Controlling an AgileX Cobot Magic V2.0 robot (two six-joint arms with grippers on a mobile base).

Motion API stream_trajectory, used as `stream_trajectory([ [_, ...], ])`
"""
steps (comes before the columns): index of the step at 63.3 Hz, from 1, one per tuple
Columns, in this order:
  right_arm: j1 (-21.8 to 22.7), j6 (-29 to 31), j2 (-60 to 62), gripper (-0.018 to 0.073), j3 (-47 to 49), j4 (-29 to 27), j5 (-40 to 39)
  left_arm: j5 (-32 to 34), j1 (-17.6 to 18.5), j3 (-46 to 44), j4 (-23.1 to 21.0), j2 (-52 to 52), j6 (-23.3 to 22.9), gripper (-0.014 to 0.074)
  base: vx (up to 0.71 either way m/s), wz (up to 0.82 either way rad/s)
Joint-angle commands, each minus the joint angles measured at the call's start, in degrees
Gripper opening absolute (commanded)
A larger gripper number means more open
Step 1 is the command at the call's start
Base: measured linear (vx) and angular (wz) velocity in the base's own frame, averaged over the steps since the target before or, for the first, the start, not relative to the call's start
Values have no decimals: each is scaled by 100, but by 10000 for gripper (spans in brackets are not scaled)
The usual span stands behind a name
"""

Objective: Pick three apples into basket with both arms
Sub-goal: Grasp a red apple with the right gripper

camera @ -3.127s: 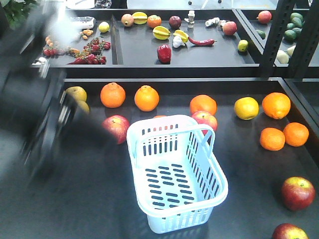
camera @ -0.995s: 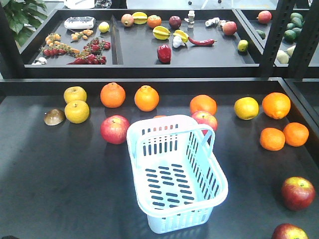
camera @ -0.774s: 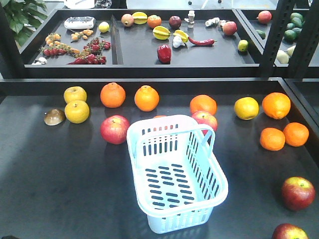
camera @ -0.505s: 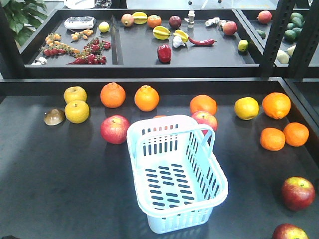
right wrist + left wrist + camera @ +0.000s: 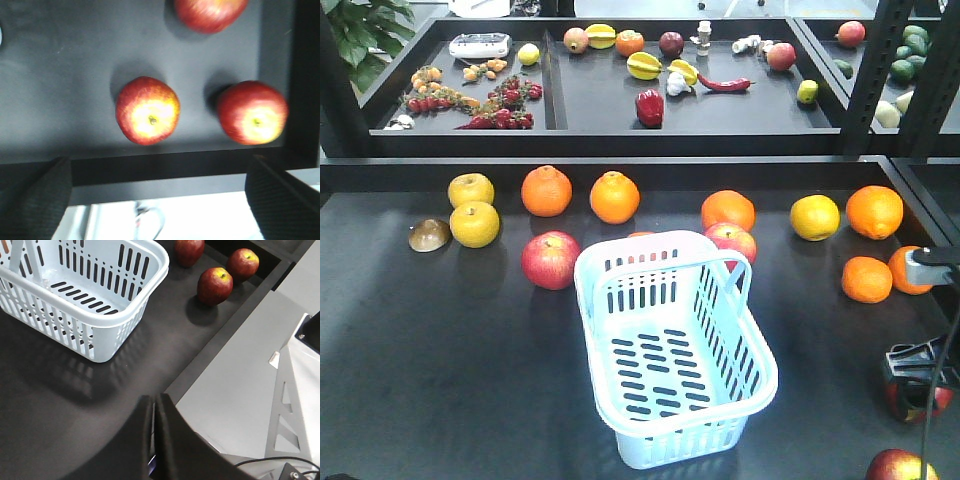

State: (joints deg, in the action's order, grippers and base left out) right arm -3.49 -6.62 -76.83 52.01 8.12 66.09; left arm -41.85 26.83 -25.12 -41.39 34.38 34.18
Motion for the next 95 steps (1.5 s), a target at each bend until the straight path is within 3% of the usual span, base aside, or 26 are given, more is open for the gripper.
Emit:
stream_trajectory([
  [1, 526, 411, -206, 657, 169, -284, -248, 217, 18, -130, -289, 0, -17, -6, 0, 0],
  [9, 961, 937, -528, 653, 169, -751, -336, 209, 18, -130, -289, 0, -17, -6, 0, 0],
  [17, 1007, 1141, -814, 651, 169, -1033, -419, 214, 18, -130, -289, 0, -17, -6, 0, 0],
  [52, 1035, 1182, -2192, 636, 150, -967, -758, 218, 18, -130, -278, 0, -12, -6, 0, 0],
  [95, 1035, 1144, -2820, 608, 150, -910, -860, 218, 18, -130, -273, 0, -12, -6, 0, 0],
])
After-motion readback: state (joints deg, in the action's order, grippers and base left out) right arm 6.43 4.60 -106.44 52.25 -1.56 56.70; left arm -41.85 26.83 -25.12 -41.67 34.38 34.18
